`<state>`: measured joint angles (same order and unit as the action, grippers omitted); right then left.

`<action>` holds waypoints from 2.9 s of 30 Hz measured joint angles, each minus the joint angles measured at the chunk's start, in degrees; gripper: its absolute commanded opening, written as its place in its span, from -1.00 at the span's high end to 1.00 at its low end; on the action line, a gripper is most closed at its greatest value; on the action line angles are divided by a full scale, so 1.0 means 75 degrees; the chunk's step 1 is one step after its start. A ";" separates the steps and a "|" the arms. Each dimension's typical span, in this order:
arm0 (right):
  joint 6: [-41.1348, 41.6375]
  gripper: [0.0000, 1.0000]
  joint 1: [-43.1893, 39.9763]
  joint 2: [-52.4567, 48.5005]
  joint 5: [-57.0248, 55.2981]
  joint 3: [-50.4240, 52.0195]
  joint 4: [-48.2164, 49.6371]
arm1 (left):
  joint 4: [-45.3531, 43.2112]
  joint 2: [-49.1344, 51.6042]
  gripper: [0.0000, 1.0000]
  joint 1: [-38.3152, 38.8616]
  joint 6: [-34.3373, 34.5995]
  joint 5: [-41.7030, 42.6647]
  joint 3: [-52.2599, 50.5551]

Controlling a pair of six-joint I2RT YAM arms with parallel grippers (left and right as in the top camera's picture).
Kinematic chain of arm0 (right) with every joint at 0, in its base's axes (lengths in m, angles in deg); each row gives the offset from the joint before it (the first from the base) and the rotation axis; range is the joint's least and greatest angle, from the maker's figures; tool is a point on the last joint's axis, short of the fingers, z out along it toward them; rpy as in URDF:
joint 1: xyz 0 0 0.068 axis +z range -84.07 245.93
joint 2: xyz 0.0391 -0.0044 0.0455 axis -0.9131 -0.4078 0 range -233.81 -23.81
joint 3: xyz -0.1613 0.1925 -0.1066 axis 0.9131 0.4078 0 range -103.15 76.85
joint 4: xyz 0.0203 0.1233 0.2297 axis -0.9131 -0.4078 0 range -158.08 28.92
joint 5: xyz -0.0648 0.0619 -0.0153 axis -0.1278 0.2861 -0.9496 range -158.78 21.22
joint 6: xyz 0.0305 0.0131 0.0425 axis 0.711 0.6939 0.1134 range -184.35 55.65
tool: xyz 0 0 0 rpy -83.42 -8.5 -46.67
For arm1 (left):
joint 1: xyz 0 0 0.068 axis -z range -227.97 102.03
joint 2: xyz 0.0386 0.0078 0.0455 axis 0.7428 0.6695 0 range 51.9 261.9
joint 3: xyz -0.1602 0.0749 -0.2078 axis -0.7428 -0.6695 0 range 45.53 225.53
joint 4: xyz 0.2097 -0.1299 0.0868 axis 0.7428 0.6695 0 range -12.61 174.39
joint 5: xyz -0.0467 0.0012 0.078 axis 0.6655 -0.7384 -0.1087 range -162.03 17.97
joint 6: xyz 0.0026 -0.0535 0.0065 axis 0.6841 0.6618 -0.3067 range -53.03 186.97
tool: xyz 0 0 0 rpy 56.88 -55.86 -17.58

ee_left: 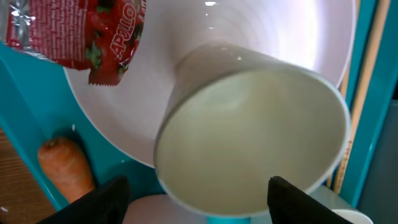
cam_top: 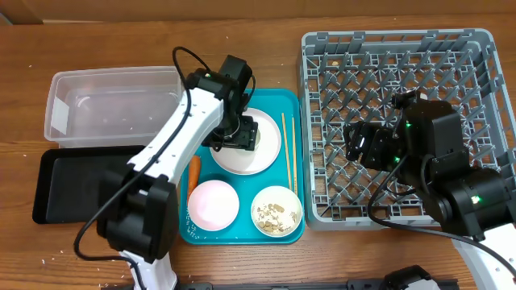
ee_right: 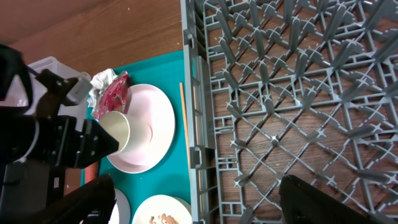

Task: Sort waste into correct bins and load items into the dishwasher
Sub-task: 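Lift the cup and hand it from left gripper to right gripper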

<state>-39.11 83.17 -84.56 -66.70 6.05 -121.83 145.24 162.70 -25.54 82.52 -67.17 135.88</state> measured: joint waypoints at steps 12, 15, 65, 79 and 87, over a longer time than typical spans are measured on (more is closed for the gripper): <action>0.0000 -0.79 0.0000 0.0000 0.0000 0.0000 -0.0026 | 0.0128 0.0810 0.91 0.0000 0.0111 -0.0055 0.0041; 0.0000 -0.79 0.0000 0.0000 0.0000 0.0000 -0.0029 | 0.0708 0.0804 0.92 -0.0003 0.0111 -0.0044 0.0245; -0.4986 -1.00 -0.0452 -0.0125 0.7405 0.0012 0.1568 | 0.2908 -0.1655 0.92 -0.1137 -0.4374 0.8376 0.1888; -0.4339 -1.00 0.0283 -0.0245 0.7478 0.0012 0.2206 | 0.3357 -0.1658 0.92 -0.1029 -0.4704 0.9136 0.1888; -0.4313 -1.00 0.0452 -0.0688 0.7125 0.0012 0.2503 | 0.3739 -0.1658 0.92 -0.0766 -0.4701 0.9101 0.1888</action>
<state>-71.46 86.56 -89.72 -13.26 6.13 -103.05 173.29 150.27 -31.28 47.26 1.09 150.04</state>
